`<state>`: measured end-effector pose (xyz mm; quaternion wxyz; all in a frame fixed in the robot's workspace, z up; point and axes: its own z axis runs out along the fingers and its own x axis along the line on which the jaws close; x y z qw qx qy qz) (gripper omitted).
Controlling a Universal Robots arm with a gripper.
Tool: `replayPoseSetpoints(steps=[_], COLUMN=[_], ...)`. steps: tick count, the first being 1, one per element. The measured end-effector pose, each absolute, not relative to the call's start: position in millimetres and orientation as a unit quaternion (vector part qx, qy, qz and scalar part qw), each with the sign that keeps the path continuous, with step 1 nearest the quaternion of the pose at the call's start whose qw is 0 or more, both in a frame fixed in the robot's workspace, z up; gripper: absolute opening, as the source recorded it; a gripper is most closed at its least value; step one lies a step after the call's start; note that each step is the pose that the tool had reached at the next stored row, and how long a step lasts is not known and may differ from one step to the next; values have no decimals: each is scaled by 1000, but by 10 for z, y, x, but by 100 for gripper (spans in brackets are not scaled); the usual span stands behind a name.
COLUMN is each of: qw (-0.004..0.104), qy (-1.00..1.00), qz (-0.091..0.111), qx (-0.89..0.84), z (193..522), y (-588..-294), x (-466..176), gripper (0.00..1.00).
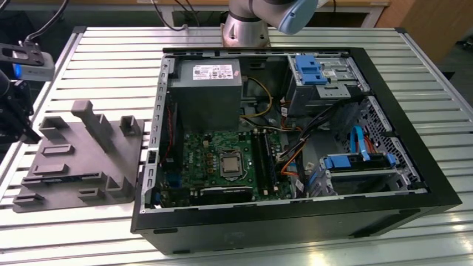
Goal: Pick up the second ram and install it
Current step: 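Pick up the second ram and move it above second insertion slot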
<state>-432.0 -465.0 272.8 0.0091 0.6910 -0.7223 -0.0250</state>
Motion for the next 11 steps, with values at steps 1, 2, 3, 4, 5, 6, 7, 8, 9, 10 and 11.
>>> replayPoseSetpoints(steps=[1,2,3,4,5,6,7,8,9,10,11], qw=[9,9,9,9,9,9,9,9,9,9,9], qy=[-722,-722,-721,-721,-721,-720,-720,-720,-720,-719,-719], qz=[-25,-25,-25,-25,-25,-25,-25,-25,-25,-25,-25], qx=[691,692,692,692,693,693,693,694,694,694,694], z=[2723,2718,2714,2708,2703,2698,2692,2686,2681,2675,2669], y=[-4650,-4650,-4650,-4650,-4650,-4650,-4650,-4650,-4651,-4651,-4653], x=[-4320,-4320,-4320,-4320,-4320,-4320,-4320,-4320,-4321,-4321,-4321], gripper=[11,11,11,11,11,11,11,11,11,11,11])
